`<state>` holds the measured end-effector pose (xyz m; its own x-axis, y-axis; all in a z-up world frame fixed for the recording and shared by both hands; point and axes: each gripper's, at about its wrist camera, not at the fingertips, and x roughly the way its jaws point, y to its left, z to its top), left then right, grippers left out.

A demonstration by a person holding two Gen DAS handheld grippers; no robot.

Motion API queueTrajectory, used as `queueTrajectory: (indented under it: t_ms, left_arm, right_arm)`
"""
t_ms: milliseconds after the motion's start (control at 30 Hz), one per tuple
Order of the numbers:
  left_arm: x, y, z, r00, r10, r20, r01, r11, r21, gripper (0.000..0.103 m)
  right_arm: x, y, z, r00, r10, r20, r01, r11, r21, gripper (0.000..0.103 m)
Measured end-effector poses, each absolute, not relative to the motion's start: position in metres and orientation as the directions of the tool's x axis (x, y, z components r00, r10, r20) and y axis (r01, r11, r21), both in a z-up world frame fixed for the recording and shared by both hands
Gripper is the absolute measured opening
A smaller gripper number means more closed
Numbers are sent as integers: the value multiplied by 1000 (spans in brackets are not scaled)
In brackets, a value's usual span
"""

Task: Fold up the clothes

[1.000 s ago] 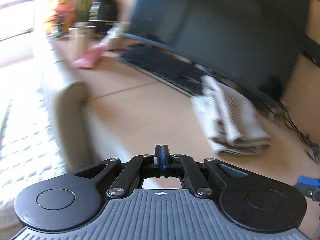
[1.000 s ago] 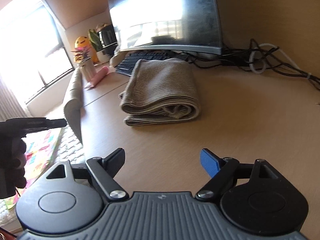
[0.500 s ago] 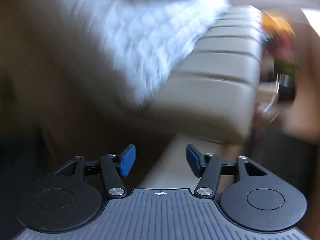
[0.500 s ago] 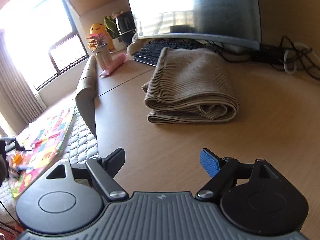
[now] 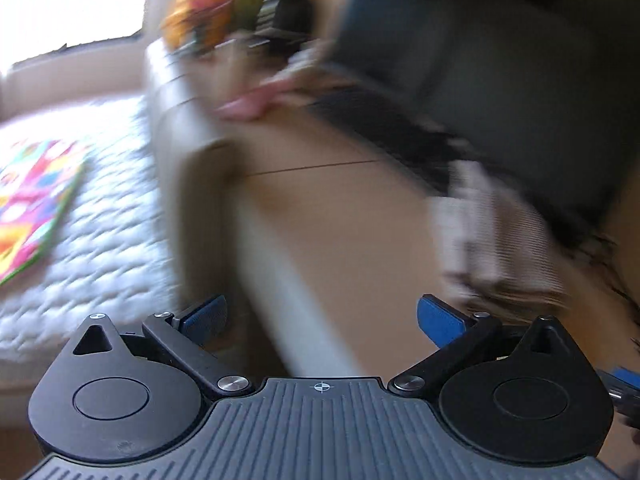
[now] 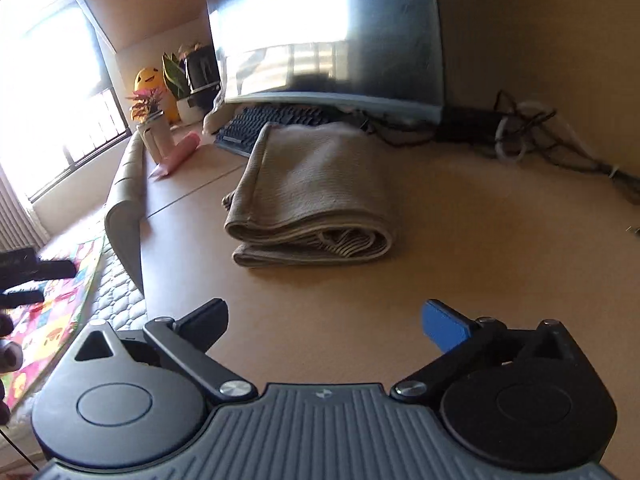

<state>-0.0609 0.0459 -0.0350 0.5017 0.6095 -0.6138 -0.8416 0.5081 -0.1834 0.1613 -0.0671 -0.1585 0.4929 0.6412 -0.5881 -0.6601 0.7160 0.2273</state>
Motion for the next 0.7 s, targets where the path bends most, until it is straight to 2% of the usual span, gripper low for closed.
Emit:
queueTrajectory:
  t_ms: [233, 333, 467, 600, 700]
  left_arm:
    - [13, -49, -44, 587, 557, -587, -725, 684, -77, 103]
    - [18, -62, -40, 549, 599, -584, -751, 659, -30, 103]
    - [11, -75, -32, 535, 630, -563, -772, 636, -22, 103]
    - [4, -85, -25, 529, 658, -535, -776, 630, 7, 103]
    - [4, -83, -24, 507, 668, -545, -786, 617, 25, 103]
  right_arm:
    - [154, -94, -148, 589, 598, -544, -615, 768, 179, 103]
    - [152, -110, -149, 602, 587, -541, -595, 782, 186, 103]
    - [144, -131, -145, 648, 596, -474, -585, 788, 192, 103]
    - [144, -128, -136, 630, 634, -449, -629, 755, 185, 103]
    - [141, -122, -132, 618, 651, -442, -652, 738, 174, 103]
